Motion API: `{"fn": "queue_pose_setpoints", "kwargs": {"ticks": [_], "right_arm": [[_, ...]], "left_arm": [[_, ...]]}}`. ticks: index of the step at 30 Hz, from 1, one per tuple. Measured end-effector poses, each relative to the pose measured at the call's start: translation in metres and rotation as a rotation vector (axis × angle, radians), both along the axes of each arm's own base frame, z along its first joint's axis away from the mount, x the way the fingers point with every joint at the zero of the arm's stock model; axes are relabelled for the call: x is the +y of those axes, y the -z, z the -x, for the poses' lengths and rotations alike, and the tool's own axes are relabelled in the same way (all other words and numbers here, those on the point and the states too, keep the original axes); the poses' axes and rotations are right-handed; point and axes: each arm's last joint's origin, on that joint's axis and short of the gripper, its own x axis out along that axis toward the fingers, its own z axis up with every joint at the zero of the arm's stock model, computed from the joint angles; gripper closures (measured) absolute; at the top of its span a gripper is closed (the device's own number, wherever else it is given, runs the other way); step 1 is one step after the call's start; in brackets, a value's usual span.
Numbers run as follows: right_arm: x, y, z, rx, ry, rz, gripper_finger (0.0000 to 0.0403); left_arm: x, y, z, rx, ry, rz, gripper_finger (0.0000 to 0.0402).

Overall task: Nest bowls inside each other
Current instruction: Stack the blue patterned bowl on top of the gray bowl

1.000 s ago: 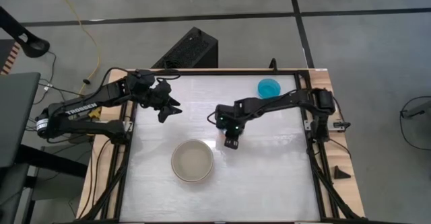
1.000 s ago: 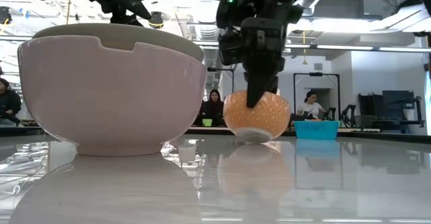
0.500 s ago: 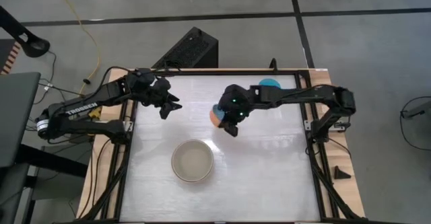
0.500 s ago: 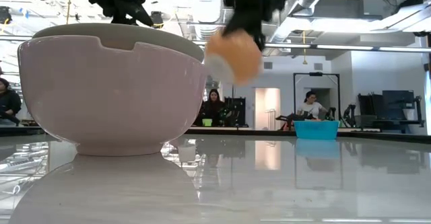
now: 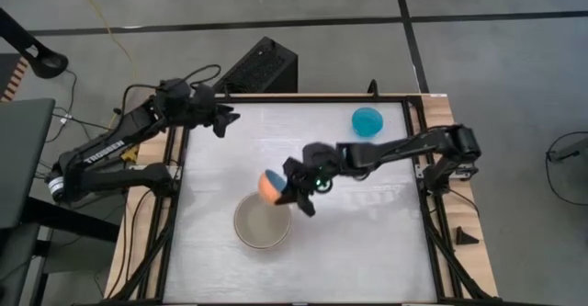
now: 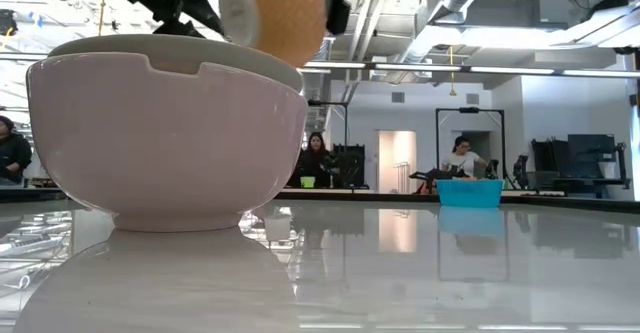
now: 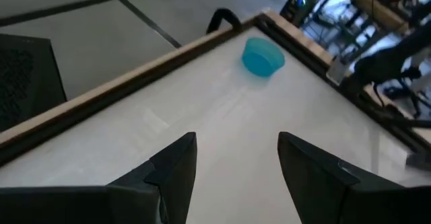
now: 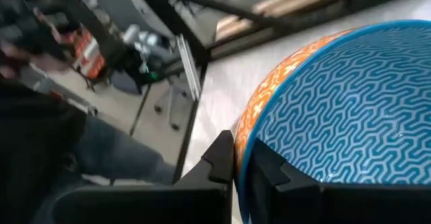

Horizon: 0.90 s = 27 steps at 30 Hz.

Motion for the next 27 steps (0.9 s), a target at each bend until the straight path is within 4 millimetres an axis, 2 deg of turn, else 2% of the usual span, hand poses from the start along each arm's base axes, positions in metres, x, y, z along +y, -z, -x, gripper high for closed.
{"fn": "queue_pose_setpoints", "kwargs": {"ticks": [4,9,13,20,24,27], "right_arm": [[0.017,0.019,-0.015,0.038,-0.026,0.016,0.0362],[0.025,0.023,-0.046,0.016,-0.058,0.066,0.0362],[0.029,0.029,-0.066,0.129,-0.101,0.156,0.0362],[0.050,0.040,-0.086,0.341,-0.264,0.333,0.0362],[0.061,0.043,-0.093,0.386,-0.319,0.389,0.0362],[0.067,0.052,-0.099,0.428,-0.323,0.416,0.0362]], "left_arm": [[0.003,-0.001,0.004,-0.015,-0.007,0.012,0.0205],[0.004,0.000,0.005,-0.018,-0.007,0.028,0.0205],[0.004,0.000,0.005,-0.027,-0.010,0.050,0.0205],[0.003,0.000,0.004,-0.038,0.001,0.075,0.0205],[0.003,0.000,0.004,-0.039,0.006,0.079,0.0205],[0.003,0.000,0.004,-0.038,0.004,0.078,0.0205]]}}
